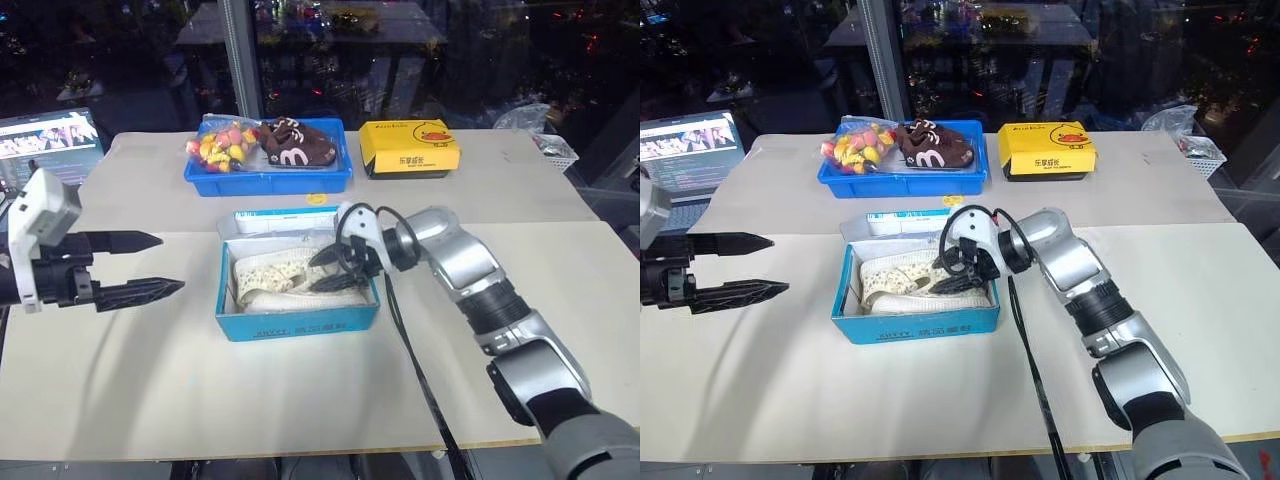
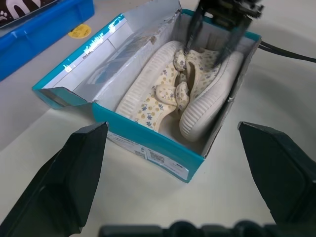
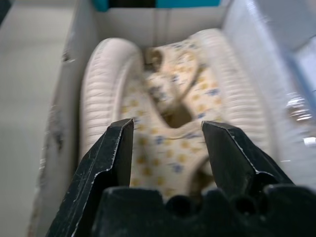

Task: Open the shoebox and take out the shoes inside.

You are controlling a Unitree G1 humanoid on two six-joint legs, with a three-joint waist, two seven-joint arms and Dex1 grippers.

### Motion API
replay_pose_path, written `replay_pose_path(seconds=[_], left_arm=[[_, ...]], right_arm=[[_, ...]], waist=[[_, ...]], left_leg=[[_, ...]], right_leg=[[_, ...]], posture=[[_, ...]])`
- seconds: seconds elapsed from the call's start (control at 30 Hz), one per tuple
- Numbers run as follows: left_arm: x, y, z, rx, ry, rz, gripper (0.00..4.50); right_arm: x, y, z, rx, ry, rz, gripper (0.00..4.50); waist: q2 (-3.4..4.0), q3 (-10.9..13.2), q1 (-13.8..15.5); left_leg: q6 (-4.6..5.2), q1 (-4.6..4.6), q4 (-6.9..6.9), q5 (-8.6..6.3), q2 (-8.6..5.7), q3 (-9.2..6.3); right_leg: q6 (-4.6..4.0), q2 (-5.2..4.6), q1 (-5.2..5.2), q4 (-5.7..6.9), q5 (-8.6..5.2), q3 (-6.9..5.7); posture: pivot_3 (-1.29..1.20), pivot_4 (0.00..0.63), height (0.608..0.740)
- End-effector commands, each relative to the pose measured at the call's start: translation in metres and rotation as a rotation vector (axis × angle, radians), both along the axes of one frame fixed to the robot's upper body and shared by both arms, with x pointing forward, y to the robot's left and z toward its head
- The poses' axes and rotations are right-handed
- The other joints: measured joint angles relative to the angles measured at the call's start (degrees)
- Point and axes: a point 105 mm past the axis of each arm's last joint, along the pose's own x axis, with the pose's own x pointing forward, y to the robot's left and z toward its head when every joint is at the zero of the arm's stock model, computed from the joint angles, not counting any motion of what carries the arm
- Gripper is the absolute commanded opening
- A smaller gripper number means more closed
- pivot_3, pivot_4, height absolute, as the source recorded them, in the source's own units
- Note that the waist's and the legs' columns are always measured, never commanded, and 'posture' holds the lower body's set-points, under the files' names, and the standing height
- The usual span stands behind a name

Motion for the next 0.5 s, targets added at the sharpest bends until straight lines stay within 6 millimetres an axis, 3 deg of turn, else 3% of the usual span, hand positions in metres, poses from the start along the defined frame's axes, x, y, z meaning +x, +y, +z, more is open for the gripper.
replay_pose_path(seconds=[0.03, 0.1, 0.5], left_arm=[[-0.003, 0.000, 0.012, 0.020, -0.046, 0.004, 4.50], [-0.003, 0.000, 0.010, 0.019, -0.042, 0.003, 4.50], [-0.002, -0.001, 0.009, 0.030, -0.041, 0.004, 4.50]], right_arm=[[0.004, 0.001, 0.027, 0.052, -0.071, 0.009, 2.76], [0.008, 0.001, 0.025, 0.053, -0.069, -0.001, 2.76], [0.014, -0.007, -0.030, -0.048, 0.010, -0.016, 2.76]], waist=[[0.00, 0.00, 0.04], [0.00, 0.00, 0.08], [0.00, 0.00, -0.03]], left_leg=[[0.00, -0.01, 0.00, 0.00, 0.00, 0.00], [0.00, -0.01, -0.01, 0.00, 0.00, 0.00], [0.00, 0.02, 0.00, 0.00, 0.00, 0.00]], right_leg=[[0.00, 0.00, 0.00, 0.00, 0.00, 0.00], [0.00, 0.00, 0.01, -0.01, 0.00, 0.00], [-0.01, 0.00, 0.02, 0.01, 0.01, 0.01]], posture=[[0.00, 0.150, 0.740], [0.00, 0.150, 0.740], [0.00, 0.150, 0.740]])
